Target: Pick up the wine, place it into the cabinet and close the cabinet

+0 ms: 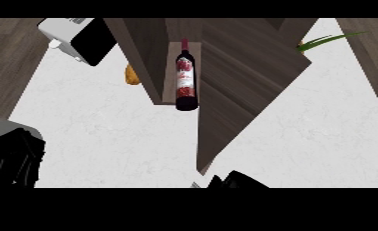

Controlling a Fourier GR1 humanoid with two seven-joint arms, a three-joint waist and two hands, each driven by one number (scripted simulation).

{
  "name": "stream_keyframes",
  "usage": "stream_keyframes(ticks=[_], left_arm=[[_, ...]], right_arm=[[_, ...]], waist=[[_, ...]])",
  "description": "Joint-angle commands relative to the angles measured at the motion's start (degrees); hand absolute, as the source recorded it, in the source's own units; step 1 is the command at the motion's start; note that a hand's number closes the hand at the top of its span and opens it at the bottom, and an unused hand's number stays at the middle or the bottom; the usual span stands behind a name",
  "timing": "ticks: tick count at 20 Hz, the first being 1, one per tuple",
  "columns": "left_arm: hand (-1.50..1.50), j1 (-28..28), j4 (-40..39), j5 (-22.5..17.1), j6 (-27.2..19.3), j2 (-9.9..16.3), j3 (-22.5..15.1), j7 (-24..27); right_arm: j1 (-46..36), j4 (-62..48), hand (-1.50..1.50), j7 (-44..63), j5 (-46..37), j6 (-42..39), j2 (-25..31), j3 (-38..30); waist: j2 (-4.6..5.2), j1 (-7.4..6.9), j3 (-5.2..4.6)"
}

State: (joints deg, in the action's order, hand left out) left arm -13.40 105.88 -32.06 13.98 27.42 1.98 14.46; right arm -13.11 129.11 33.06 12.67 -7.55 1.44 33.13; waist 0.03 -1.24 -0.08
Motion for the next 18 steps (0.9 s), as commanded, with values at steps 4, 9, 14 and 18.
stream_keyframes(ticks=[4, 9, 14, 18], left_arm=[[1.50, -3.4, 4.1, -0.3, 1.4, -0.9, 2.0, -1.7], [1.50, -2.7, 1.4, 3.5, 3.0, -3.3, 0.7, 0.4], [1.50, 0.1, -1.4, -1.0, 5.5, -2.0, 4.8, -2.4], [1.50, -1.9, 0.5, 0.1, 6.4, -2.4, 6.1, -2.2]], right_arm=[[-21.4, -9.5, 1.50, 2.5, 6.9, 15.9, -1.4, 0.9], [-29.8, -22.3, 1.50, -5.3, 11.4, 20.0, -1.4, -1.0], [-34.8, -31.6, 1.50, -11.6, 15.0, 23.2, -1.4, -1.3], [-37.5, -36.6, 1.50, -14.0, 18.7, 23.4, -1.4, -3.9]], waist=[[-0.11, 0.11, 0.04], [-0.02, 0.11, 0.04], [0.02, 0.27, 0.05], [-0.02, 0.26, 0.06]])
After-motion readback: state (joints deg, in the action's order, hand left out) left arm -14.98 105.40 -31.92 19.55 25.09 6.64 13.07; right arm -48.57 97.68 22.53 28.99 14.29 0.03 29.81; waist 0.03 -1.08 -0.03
